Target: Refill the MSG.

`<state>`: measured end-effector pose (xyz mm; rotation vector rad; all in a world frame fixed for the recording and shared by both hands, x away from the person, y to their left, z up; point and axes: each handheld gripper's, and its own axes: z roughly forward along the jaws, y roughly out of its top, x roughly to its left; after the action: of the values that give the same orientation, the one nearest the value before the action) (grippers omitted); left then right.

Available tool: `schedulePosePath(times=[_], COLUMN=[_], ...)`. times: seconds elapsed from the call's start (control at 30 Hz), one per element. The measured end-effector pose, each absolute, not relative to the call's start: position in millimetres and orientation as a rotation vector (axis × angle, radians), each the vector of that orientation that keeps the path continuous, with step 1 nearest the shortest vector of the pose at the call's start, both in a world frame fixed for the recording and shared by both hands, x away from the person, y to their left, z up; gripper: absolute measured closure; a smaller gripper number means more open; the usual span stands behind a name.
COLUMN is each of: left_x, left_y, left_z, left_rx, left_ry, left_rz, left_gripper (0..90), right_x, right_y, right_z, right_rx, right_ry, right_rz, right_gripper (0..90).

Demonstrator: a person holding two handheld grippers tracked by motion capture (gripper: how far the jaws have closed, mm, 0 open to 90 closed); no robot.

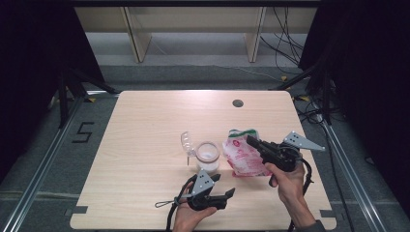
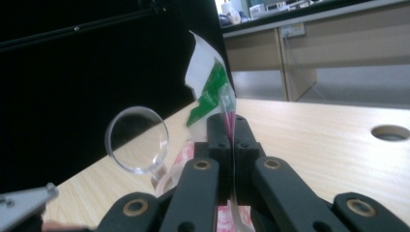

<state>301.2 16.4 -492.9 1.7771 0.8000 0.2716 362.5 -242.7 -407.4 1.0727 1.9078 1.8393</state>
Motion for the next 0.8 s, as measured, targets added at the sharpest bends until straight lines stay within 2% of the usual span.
schedulePosePath(times=[0.33, 0.8], left_x=[302, 303], left_y=[25, 29], left_z=[-488, -491], left_rx=[1.789, 1.798], left_ry=[0.803, 0.811], left_rz=[0.277, 0.263], left_gripper=[31.1, 30.8], right_x=[349, 352], right_y=[-276, -301], right_z=[-421, -441], right_rx=[1.18, 1.238], right_ry=[1.853, 1.843], right_rz=[1.848, 1.723], right_gripper=[90.0, 90.0])
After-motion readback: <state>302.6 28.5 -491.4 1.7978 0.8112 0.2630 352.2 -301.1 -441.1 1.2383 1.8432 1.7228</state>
